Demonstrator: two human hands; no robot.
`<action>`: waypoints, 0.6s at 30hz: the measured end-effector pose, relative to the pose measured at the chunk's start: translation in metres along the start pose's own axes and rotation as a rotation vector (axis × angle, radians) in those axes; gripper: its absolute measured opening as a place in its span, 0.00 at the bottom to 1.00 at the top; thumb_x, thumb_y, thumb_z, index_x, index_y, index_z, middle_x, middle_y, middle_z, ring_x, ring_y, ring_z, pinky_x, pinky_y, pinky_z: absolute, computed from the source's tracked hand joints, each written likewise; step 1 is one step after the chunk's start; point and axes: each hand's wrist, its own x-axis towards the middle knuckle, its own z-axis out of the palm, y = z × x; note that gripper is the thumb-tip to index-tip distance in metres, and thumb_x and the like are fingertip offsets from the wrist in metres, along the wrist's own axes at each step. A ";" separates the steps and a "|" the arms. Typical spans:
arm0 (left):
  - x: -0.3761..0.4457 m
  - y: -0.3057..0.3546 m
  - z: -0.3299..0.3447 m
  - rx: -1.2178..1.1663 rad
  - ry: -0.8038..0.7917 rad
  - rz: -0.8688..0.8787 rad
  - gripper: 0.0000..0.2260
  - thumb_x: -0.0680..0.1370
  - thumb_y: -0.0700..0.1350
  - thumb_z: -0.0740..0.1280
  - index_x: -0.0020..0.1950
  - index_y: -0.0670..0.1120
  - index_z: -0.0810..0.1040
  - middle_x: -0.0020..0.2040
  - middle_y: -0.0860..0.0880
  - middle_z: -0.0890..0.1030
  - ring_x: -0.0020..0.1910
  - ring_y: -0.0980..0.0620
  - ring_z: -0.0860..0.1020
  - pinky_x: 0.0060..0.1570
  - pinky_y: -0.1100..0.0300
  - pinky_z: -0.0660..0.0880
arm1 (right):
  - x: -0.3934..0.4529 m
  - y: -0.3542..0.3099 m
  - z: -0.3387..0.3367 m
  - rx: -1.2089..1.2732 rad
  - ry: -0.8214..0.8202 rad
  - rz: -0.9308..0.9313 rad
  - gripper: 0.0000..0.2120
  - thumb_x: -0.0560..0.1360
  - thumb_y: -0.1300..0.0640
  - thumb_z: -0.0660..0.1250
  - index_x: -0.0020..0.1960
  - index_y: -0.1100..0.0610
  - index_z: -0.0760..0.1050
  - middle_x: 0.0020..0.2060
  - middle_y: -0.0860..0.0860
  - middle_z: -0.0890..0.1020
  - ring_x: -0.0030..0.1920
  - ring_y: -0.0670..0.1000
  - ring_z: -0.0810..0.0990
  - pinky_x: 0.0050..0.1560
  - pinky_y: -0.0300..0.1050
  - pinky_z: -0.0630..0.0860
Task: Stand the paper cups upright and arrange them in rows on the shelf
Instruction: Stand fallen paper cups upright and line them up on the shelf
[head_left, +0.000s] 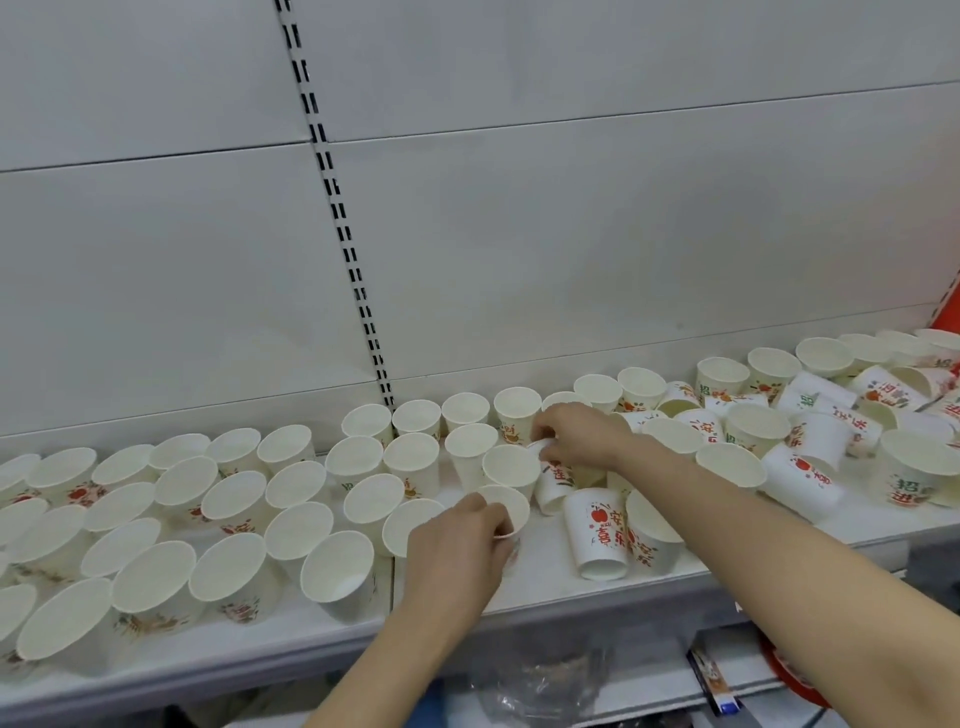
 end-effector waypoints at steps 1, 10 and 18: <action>-0.004 -0.001 0.004 0.039 0.029 0.026 0.07 0.77 0.55 0.66 0.47 0.52 0.78 0.47 0.54 0.77 0.45 0.51 0.79 0.38 0.56 0.74 | 0.000 0.000 0.000 0.040 0.039 0.001 0.05 0.71 0.58 0.67 0.46 0.53 0.79 0.44 0.47 0.80 0.46 0.49 0.77 0.37 0.39 0.70; -0.015 -0.017 0.021 0.117 0.201 0.104 0.13 0.63 0.55 0.80 0.41 0.54 0.80 0.38 0.56 0.78 0.30 0.53 0.78 0.21 0.60 0.68 | -0.017 -0.001 0.013 0.034 0.416 -0.059 0.05 0.72 0.62 0.65 0.40 0.55 0.76 0.37 0.47 0.77 0.40 0.48 0.73 0.31 0.38 0.63; -0.010 0.008 0.018 0.010 0.137 0.240 0.12 0.69 0.56 0.73 0.50 0.55 0.80 0.45 0.56 0.80 0.38 0.52 0.80 0.27 0.58 0.74 | -0.033 -0.001 0.034 0.092 0.411 -0.045 0.03 0.73 0.60 0.66 0.42 0.55 0.78 0.39 0.48 0.78 0.40 0.52 0.77 0.38 0.51 0.74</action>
